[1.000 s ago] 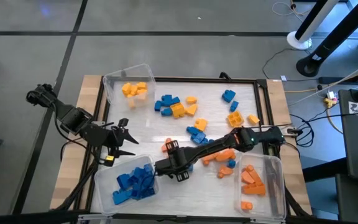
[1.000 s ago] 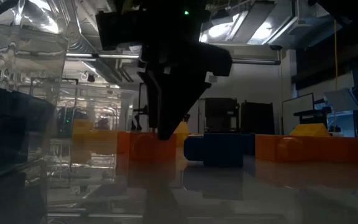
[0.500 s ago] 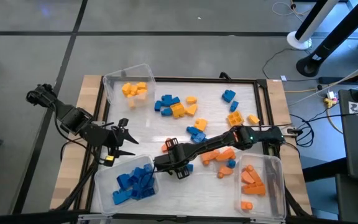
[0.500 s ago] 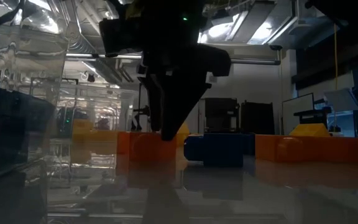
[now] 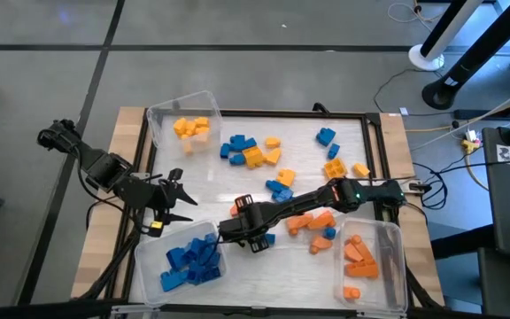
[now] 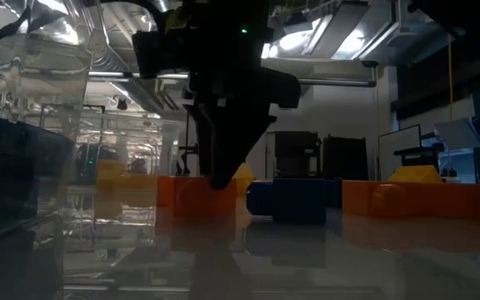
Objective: Sort blocks
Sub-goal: Put the orange game piece into the bottom right transparent bin
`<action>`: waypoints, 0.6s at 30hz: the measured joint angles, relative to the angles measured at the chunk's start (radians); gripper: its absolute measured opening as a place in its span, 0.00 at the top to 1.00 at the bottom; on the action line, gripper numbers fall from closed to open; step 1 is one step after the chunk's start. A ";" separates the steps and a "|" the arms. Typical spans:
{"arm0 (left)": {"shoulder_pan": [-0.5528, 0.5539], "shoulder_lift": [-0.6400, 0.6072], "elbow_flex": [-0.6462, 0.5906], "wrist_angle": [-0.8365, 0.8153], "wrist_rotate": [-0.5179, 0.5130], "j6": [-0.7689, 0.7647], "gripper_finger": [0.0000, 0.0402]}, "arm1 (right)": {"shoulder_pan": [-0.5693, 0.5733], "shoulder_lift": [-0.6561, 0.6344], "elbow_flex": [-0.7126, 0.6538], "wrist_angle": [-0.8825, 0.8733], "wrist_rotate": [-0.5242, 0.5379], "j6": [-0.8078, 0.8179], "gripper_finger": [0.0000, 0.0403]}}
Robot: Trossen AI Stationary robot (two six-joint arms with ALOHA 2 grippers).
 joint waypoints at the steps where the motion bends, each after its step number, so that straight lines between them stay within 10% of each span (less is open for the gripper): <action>1: 0.000 0.000 0.000 0.000 0.000 0.000 0.51 | 0.000 0.000 -0.014 0.021 -0.013 0.000 0.37; 10: 0.000 0.000 0.000 0.000 0.000 0.000 0.51 | 0.000 -0.002 -0.094 0.107 -0.054 0.001 0.39; 18: 0.000 0.000 0.000 0.000 0.000 0.000 0.51 | 0.002 -0.002 -0.097 0.113 -0.061 0.000 0.61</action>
